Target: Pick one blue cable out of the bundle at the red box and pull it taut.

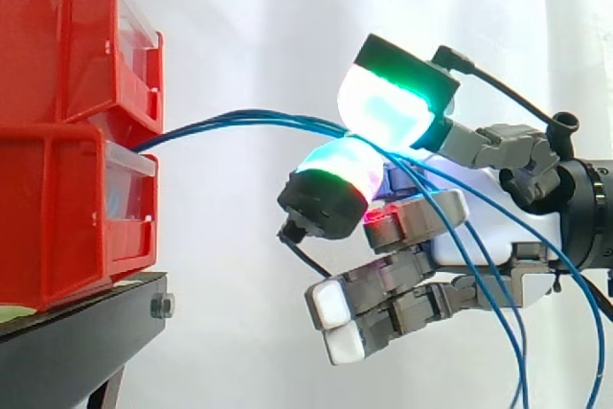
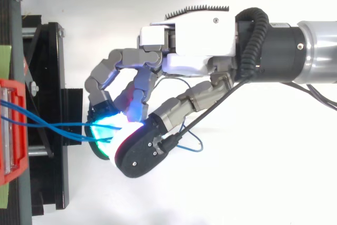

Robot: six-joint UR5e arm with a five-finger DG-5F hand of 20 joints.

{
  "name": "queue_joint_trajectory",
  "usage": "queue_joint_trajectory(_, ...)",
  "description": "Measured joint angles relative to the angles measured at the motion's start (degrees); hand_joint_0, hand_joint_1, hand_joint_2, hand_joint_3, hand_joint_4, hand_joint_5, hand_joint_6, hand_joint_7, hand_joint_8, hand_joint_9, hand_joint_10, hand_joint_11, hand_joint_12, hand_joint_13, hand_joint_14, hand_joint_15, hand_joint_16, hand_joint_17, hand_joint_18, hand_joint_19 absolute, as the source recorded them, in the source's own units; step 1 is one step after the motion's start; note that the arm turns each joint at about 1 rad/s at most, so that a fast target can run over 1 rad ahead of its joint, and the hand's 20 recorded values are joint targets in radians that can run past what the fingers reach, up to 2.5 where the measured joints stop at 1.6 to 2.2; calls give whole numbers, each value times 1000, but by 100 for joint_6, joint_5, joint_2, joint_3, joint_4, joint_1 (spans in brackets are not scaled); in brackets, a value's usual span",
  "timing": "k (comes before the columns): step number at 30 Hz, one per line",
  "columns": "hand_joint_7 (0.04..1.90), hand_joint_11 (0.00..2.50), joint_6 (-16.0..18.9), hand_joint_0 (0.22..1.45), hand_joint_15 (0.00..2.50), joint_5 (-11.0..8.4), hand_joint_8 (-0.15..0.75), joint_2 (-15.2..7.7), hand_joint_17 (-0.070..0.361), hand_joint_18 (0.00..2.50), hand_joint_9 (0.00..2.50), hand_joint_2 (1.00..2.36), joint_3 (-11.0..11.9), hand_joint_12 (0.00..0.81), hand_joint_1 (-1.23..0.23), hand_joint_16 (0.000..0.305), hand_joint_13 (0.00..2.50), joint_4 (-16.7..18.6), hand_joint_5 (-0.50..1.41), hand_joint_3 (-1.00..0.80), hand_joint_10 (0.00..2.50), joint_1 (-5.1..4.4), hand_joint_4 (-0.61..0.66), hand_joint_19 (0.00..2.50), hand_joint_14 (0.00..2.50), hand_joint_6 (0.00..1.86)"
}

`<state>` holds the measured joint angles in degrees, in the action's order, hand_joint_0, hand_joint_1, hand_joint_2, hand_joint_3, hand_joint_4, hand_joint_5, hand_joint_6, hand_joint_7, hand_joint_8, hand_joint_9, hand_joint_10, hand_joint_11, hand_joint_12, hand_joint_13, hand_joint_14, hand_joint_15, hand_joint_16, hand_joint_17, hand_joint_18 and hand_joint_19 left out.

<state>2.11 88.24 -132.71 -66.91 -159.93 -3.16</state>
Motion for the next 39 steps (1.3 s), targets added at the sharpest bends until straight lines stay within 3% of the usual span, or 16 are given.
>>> queue_joint_trajectory(5, 996, 1407, -1, 848, 441, 0, 203, 0, 108, 592, 946, 1000, 1, 314, -911, 48, 683, -6, -224, -500, 108, 0, -169, 267, 19, 950)
queue_joint_trajectory(13, 919, 1393, -3, 644, 442, 0, 223, -2, 113, 605, 853, 1000, 3, 326, -1035, 50, 655, -9, -252, -500, 200, 0, -59, 244, 18, 959)
queue_joint_trajectory(17, 900, 1355, -5, 497, 465, 0, 274, -1, 127, 639, 910, 1000, 3, 359, -953, 57, 688, -9, -236, -500, 308, 0, 17, 295, 18, 953)
queue_joint_trajectory(21, 915, 1302, -8, 428, 463, 0, 340, -1, 142, 678, 1010, 1000, 2, 401, -811, 63, 739, -9, -195, -500, 370, 0, 66, 325, 18, 933)
queue_joint_trajectory(29, 980, 1400, -9, 469, 478, 0, 325, -3, 136, 685, 1183, 1000, 2, 391, -625, 60, 800, -12, -168, -500, 191, 0, 44, 387, 19, 910)
queue_joint_trajectory(33, 1054, 1544, -9, 582, 509, 0, 285, -2, 119, 659, 1247, 1000, 2, 363, -654, 53, 809, -12, -160, -488, 38, 0, 41, 423, 19, 908)
queue_joint_trajectory(39, 1081, 1544, -9, 620, 519, 0, 289, -3, 119, 676, 1241, 1013, 3, 360, -752, 53, 832, -12, -161, -301, 122, 0, 54, 415, 20, 916)
